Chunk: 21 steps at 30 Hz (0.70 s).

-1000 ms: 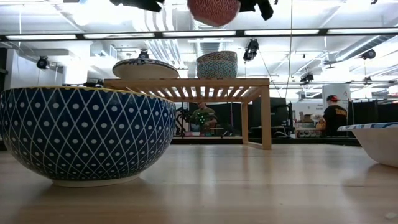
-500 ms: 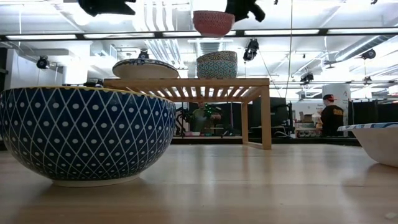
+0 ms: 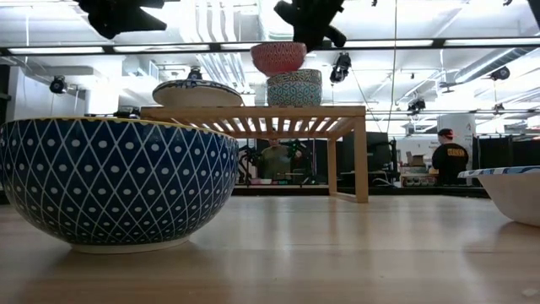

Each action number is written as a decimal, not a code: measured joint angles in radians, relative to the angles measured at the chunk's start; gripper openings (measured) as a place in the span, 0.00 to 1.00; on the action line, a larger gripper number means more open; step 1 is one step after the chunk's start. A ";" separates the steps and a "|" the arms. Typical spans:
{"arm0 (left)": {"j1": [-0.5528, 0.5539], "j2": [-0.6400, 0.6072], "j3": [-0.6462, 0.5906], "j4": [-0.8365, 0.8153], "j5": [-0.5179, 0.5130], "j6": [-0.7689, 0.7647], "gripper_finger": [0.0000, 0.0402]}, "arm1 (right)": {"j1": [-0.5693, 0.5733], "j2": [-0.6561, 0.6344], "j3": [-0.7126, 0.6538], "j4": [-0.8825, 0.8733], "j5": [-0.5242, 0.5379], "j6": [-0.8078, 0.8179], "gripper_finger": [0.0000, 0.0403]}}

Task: Place and stack bowls onto a shelf
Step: Stack the blue patterned bowl on top of the red patterned bowl on the shelf

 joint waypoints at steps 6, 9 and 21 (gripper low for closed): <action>-0.020 -0.021 -0.014 -0.002 0.015 0.000 0.64 | -0.001 0.026 0.056 -0.088 0.064 0.002 0.03; -0.022 -0.022 -0.011 -0.002 0.015 0.000 0.64 | -0.003 0.026 0.047 -0.107 0.074 0.004 0.03; -0.022 -0.017 -0.012 -0.017 0.015 -0.007 0.64 | -0.001 0.022 0.024 -0.140 0.076 0.015 0.04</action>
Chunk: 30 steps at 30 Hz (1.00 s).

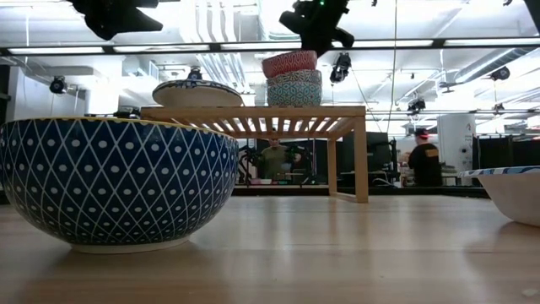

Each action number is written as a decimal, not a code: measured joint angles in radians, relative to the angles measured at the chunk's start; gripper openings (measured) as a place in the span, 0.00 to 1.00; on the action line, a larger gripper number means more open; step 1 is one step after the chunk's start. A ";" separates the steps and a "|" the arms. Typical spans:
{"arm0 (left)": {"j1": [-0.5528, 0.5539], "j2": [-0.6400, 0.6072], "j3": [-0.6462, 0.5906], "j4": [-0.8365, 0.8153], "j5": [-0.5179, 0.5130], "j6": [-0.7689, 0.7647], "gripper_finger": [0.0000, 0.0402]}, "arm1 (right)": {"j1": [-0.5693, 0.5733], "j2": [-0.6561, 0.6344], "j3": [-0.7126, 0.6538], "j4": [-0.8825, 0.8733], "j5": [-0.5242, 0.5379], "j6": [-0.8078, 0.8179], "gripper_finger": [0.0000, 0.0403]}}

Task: Place and stack bowls onto a shelf
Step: Stack the blue patterned bowl on top of the red patterned bowl on the shelf, then stack the white patterned bowl on top of the white patterned bowl on the shelf

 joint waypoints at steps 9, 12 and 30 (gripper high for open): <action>0.000 0.000 0.000 0.000 0.000 0.000 0.64 | 0.000 0.001 -0.029 0.002 0.003 0.004 0.23; 0.000 0.000 0.000 0.000 0.000 -0.001 0.64 | 0.000 0.000 -0.025 0.002 0.002 0.003 0.28; 0.000 0.004 0.000 -0.068 0.058 -0.069 0.64 | 0.051 -0.175 -0.131 -0.018 0.029 -0.034 0.29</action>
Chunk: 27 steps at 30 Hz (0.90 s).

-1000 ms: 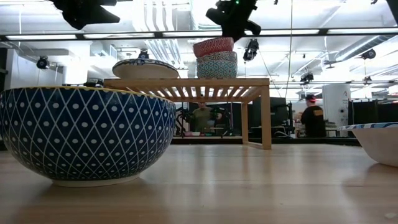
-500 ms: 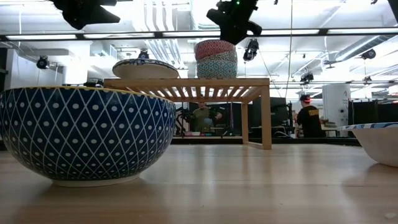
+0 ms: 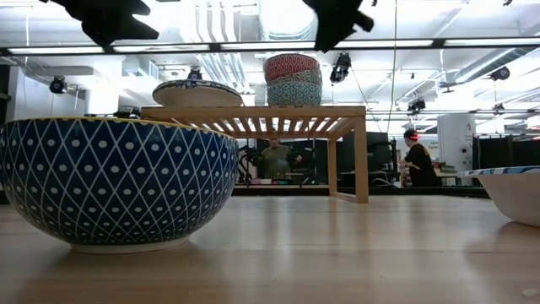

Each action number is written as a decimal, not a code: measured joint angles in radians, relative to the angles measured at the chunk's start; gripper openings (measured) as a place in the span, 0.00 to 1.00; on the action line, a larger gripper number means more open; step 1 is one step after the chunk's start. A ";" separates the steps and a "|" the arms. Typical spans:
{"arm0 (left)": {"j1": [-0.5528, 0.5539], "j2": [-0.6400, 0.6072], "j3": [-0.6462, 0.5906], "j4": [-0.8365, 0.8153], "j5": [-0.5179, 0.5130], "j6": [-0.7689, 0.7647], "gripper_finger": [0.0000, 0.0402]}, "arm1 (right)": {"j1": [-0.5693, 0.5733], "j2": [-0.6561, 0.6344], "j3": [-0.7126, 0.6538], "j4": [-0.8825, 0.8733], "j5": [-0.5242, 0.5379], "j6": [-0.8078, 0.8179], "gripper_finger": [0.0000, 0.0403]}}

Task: Place and stack bowls onto a shelf
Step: Stack the white patterned bowl on top of the white patterned bowl on the shelf

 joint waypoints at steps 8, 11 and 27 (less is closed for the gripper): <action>0.000 0.072 -0.006 0.008 0.072 -0.056 0.64 | 0.120 -0.225 -0.304 0.174 0.061 0.031 0.29; 0.000 0.122 -0.006 0.009 0.084 -0.118 0.64 | 0.169 -0.290 -0.425 0.295 0.061 0.025 0.29; 0.000 0.341 -0.007 0.009 0.275 -0.301 0.64 | 0.373 -0.366 -0.789 0.568 -0.097 0.187 0.28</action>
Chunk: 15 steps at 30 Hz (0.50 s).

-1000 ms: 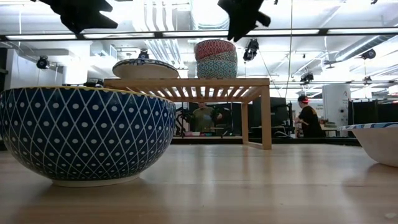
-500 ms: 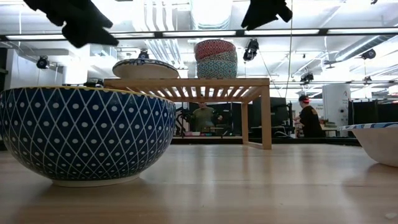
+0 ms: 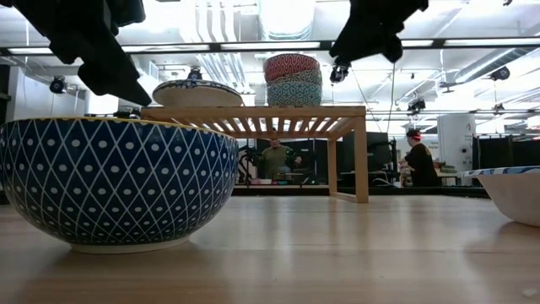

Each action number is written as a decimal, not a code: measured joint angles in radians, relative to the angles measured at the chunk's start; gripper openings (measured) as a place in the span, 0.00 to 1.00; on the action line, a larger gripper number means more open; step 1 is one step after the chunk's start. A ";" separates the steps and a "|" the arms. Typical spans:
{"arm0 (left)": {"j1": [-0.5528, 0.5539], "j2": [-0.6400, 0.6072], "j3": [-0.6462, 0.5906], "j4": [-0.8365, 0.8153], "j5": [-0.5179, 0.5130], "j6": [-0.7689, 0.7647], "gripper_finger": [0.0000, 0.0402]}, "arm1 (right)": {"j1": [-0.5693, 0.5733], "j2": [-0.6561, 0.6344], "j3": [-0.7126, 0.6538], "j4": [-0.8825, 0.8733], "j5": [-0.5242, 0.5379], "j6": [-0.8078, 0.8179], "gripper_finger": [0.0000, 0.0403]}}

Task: Place and stack bowls onto a shelf
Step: Stack the white patterned bowl on top of the white patterned bowl on the shelf

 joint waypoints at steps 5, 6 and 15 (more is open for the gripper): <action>0.000 0.006 0.000 0.001 -0.001 -0.012 0.64 | 0.062 0.039 -0.015 -0.014 -0.200 0.149 0.27; 0.000 0.005 0.000 0.001 -0.001 -0.018 0.64 | 0.078 0.050 -0.013 -0.026 -0.230 0.179 0.27; 0.000 0.002 0.020 0.004 -0.004 -0.031 0.64 | 0.219 0.242 0.200 -0.409 -0.311 0.465 0.27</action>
